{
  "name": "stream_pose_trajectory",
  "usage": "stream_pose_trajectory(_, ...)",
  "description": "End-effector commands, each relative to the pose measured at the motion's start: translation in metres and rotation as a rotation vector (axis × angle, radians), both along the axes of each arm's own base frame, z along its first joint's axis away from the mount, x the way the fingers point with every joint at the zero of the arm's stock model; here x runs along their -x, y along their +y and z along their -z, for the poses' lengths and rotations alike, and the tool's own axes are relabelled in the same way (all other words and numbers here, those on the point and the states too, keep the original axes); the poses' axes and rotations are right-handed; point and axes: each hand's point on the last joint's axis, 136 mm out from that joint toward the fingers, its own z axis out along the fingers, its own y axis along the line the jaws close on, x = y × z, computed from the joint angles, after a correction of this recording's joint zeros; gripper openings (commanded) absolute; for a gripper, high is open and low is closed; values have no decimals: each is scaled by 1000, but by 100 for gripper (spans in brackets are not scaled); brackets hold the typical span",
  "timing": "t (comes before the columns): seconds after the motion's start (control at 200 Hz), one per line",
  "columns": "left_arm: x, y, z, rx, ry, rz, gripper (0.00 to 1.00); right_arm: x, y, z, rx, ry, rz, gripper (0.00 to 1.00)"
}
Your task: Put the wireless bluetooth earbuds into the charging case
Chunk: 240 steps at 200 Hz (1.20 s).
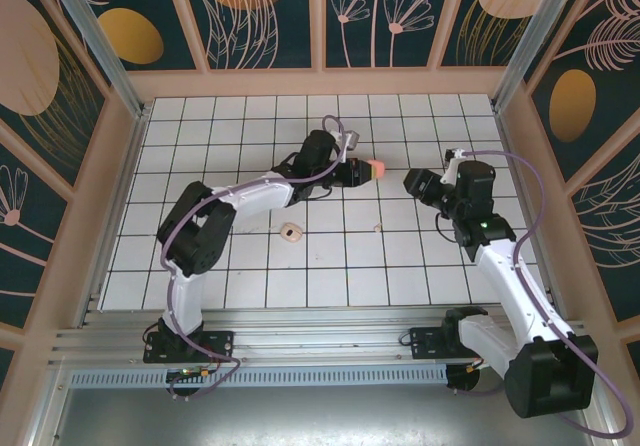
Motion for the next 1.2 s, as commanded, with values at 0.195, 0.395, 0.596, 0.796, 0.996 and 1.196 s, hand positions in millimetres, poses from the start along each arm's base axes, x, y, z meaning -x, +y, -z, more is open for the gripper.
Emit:
stream_pose_trajectory(0.195,-18,-24,40,-36,171,-26,5,0,-20,7,71,27,60,53)
stream_pose_trajectory(0.395,-23,-36,59,-52,214,-31,5,-3,-19,16,49,51,57,53)
stream_pose_trajectory(0.596,-23,-47,75,-48,252,-31,6,-3,-17,24,40,68,45,53)
stream_pose_trajectory(0.796,-24,-54,89,-58,287,-27,7,-4,-17,26,45,69,39,53)
stream_pose_trajectory(0.996,-22,-55,103,-82,313,-34,9,-4,-14,29,38,77,25,53)
stream_pose_trajectory(1.196,-19,-54,111,-96,325,-36,13,-5,-12,30,29,78,14,53)
